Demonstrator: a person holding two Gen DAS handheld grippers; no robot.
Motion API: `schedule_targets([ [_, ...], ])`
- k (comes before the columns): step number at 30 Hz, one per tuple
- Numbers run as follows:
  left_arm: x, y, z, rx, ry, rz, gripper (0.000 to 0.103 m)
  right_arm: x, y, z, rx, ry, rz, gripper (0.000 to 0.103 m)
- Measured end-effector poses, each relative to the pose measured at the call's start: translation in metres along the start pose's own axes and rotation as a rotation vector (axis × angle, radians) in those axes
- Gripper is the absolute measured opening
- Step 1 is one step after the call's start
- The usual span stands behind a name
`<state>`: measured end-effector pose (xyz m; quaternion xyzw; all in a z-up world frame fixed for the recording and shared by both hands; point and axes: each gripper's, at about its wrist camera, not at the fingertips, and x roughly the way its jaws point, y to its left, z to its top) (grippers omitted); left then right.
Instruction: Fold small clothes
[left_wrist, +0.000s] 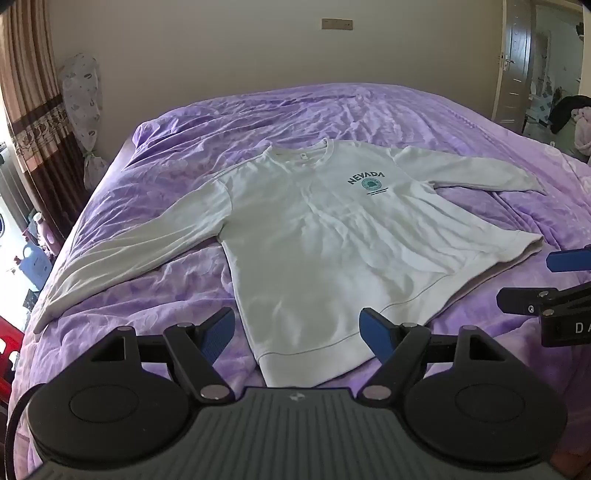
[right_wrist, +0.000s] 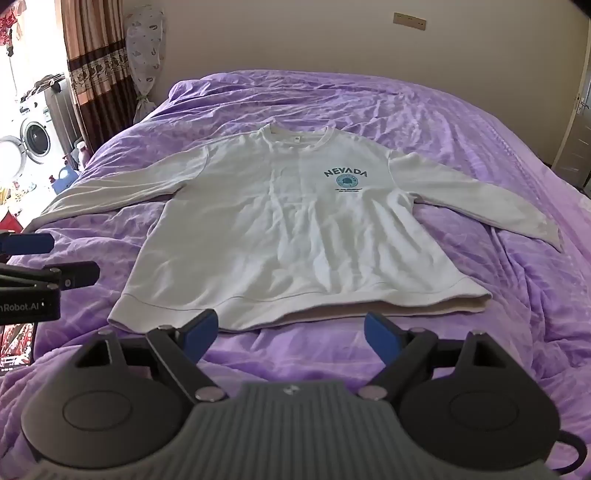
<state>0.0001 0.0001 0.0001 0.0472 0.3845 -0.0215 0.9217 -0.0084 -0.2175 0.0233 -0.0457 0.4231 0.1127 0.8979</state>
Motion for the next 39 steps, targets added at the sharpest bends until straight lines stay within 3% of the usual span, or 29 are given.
schedule_targets([
  [16,0.002,0.006,-0.006,0.016,-0.007,0.016,0.090,0.007,0.012,0.012,0.001,0.011,0.007,0.082],
  [18,0.001,0.006,-0.002,0.016,-0.007,0.016,0.090,0.002,0.001,-0.001,0.005,0.000,0.014,0.083],
  [39,-0.001,0.004,-0.001,0.012,-0.012,0.016,0.090,0.004,0.001,-0.001,0.005,0.002,0.019,0.082],
])
